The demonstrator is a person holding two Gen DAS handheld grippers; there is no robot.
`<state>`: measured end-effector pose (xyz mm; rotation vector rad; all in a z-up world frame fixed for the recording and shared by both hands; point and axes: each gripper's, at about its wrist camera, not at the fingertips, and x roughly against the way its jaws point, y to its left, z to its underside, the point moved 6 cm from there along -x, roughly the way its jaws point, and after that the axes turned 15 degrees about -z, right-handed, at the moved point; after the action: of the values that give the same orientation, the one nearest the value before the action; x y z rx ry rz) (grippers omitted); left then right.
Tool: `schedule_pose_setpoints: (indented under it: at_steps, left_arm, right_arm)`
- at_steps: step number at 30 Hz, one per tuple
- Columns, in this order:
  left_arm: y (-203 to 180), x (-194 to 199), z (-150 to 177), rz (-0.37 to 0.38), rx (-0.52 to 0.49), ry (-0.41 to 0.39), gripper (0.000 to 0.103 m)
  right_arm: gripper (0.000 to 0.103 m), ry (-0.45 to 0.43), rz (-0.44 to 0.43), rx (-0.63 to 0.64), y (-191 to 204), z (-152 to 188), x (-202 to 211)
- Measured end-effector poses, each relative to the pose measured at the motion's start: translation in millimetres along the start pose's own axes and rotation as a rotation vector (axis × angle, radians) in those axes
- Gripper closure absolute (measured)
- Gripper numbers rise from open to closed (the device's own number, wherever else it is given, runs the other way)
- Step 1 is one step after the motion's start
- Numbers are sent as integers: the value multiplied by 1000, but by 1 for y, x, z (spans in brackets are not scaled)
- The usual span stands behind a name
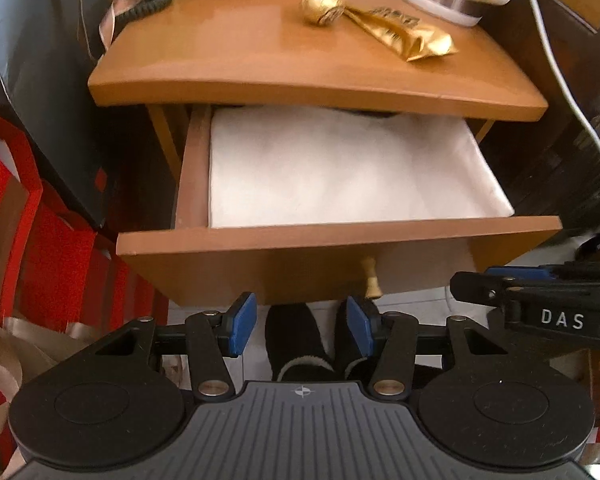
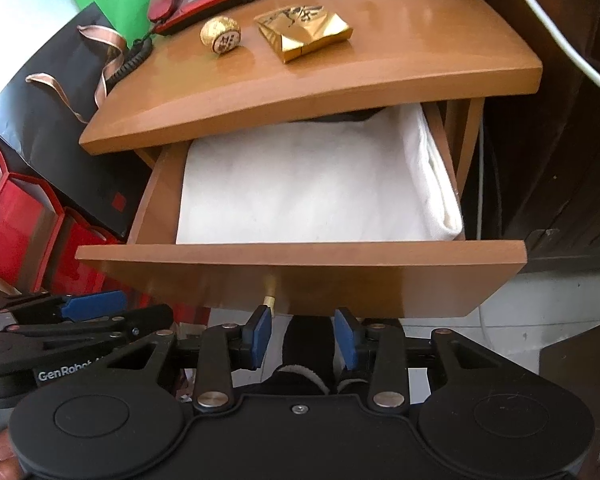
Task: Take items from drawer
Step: 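Push the drawer front inward with the right tool until the drawer shuts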
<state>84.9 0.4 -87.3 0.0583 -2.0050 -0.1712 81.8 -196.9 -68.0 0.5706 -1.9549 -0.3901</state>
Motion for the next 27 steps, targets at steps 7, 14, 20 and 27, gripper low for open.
schedule_pose_setpoints:
  at_steps: [7,14,20,27]
  left_arm:
    - [7,-14,4,-28,11,29,50]
    - [13,-27,5,-34,25,50,50]
    - [18,-35,4,-31,36,65,50]
    - [22,-40,1,-27,48,73,50]
  right_arm:
    - [67,44,-10,-9,-1,4,-19]
    - [67,94,-25,-46,-7,3,-43]
    - [67,131,-46,-81,-11,-3,-62]
    - [67,159,-52,-99,-7,-10,-82]
